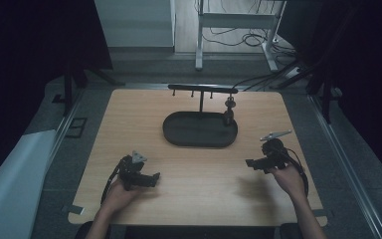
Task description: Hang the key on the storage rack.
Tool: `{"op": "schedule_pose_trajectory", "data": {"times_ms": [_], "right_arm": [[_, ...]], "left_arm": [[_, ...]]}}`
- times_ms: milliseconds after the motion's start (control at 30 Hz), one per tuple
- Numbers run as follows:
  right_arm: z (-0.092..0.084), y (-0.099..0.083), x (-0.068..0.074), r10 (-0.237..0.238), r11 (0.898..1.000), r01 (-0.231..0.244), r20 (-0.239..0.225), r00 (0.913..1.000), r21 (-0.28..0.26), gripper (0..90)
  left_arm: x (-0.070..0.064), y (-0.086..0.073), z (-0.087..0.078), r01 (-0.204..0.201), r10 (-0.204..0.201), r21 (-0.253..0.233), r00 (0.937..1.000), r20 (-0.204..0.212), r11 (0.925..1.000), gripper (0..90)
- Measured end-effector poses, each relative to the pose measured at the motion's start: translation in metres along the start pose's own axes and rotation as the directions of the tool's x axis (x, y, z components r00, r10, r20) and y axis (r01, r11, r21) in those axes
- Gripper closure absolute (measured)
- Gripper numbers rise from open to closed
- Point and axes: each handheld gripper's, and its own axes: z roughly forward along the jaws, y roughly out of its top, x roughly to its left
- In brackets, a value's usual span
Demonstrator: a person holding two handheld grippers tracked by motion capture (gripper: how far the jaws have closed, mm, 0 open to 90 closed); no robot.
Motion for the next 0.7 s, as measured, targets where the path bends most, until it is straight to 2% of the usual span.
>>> {"op": "schedule_pose_trajectory", "data": {"times_ms": [400,700], "right_arm": [[0.014,-0.032,0.011,0.000,0.999,0.000,-0.011,0.9999,-0.036,13.1],[0.021,-0.054,0.012,0.013,0.999,-0.013,-0.003,0.9999,-0.049,13.1]], "left_arm": [[0.000,0.000,0.000,-0.001,0.001,0.002,1.0000,0.000,1.0000,0.0],[0.000,0.000,0.000,0.000,0.000,0.000,1.0000,-0.001,1.0000,0.0]]}}
